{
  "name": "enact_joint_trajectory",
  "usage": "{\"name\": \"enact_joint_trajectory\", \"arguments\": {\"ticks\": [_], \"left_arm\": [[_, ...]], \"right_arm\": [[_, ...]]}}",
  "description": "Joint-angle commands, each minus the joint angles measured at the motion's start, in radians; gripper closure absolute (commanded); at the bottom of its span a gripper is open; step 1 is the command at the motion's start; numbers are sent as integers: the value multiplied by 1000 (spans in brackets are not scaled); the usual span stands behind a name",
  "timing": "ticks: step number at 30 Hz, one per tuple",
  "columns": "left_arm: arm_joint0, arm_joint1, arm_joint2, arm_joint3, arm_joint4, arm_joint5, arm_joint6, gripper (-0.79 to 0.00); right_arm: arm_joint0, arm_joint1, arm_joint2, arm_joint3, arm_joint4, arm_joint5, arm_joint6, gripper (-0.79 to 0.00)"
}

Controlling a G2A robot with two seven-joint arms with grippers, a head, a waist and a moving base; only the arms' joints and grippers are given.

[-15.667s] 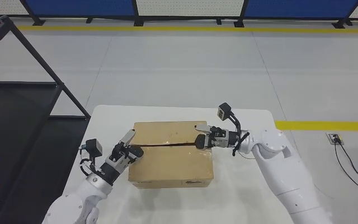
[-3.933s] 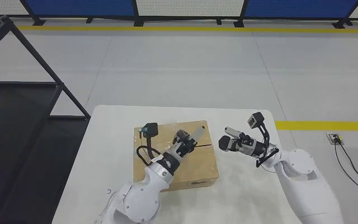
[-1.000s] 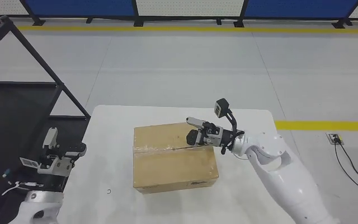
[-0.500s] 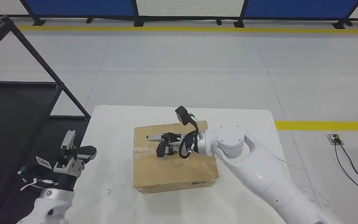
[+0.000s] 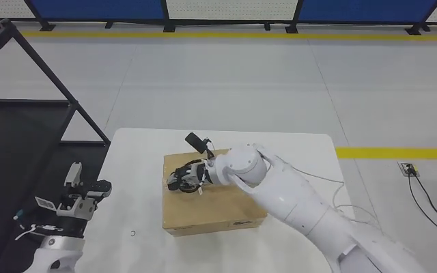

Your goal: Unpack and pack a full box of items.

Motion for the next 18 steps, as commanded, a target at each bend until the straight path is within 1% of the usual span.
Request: {"name": "enact_joint_trajectory", "arguments": {"ticks": [1,6,10,14,18], "left_arm": [[-3,1,-1,0,2,3,-1,-785],[-13,5,-1,-4,7,11,-9,-785],[-22,7,2,0,10,15,-13,-785],[-35,10,6,3,15,21,-15,-785],[-48,12,13,2,18,27,-18,-785]], "right_arm": [[9,-15,-14,19,-18,5,-4,0],[25,-51,-36,62,-54,34,-31,0],[31,-66,-36,90,-67,48,-10,0],[30,-64,-13,107,-79,36,15,0],[17,-50,16,91,-102,43,17,0]]}}
